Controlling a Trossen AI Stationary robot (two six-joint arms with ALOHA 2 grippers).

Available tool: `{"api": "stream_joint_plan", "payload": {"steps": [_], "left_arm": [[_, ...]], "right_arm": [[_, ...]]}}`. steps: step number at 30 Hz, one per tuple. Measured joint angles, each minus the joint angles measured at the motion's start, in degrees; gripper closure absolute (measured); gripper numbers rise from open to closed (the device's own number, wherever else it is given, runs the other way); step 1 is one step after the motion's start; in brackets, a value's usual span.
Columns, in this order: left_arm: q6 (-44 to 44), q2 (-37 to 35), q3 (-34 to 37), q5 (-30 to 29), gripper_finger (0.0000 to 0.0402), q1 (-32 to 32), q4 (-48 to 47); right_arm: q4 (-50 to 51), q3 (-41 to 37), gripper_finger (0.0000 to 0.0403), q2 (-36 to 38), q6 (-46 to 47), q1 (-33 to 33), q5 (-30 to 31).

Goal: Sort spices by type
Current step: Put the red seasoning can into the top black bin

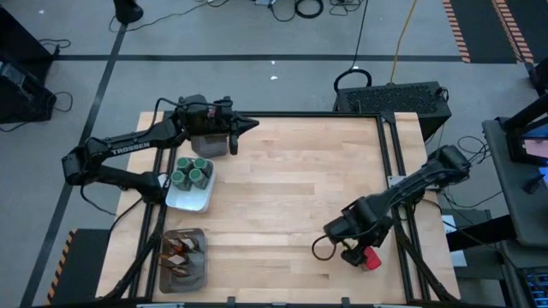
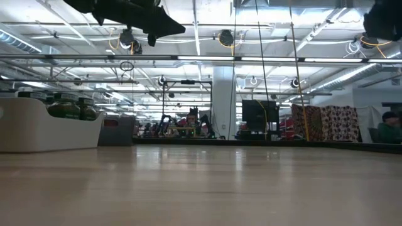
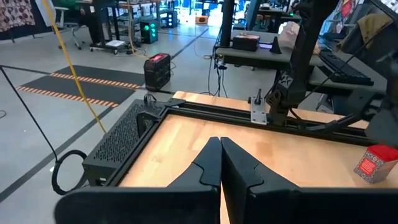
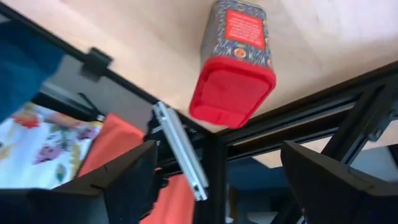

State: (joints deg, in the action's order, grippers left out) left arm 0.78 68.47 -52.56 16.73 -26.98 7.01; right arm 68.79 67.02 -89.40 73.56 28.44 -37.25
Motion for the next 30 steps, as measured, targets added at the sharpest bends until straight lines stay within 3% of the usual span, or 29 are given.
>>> {"api": "stream_joint_plan", "payload": {"steps": [6, 15, 22, 26, 30], "left_arm": [[-0.40, 0.00, 0.02, 0.04, 0.0398, 0.02, -0.02], [-0.48, 0.00, 0.02, 0.07, 0.0398, 0.00, -0.04], [-0.52, 0.00, 0.02, 0.07, 0.0398, 0.01, -0.07], [-0.66, 0.00, 0.02, 0.07, 0.0398, 0.02, -0.09], [-0.69, 0.00, 0.02, 0.07, 0.0398, 0.00, -0.21]], "right_arm": [[-2.18, -3.76, 0.0076, -2.57, -2.12, 0.83, -0.48], [-19.21, -12.87, 0.0076, -0.48, 8.58, 1.17, 0.29], [-22.90, -17.10, 0.0078, -0.47, 13.67, 2.10, 1.85], [-23.96, -17.09, 0.0101, -0.42, 11.19, 2.05, 1.12], [-24.01, -16.64, 0.0152, -0.42, 9.67, 2.04, -1.97]]}}
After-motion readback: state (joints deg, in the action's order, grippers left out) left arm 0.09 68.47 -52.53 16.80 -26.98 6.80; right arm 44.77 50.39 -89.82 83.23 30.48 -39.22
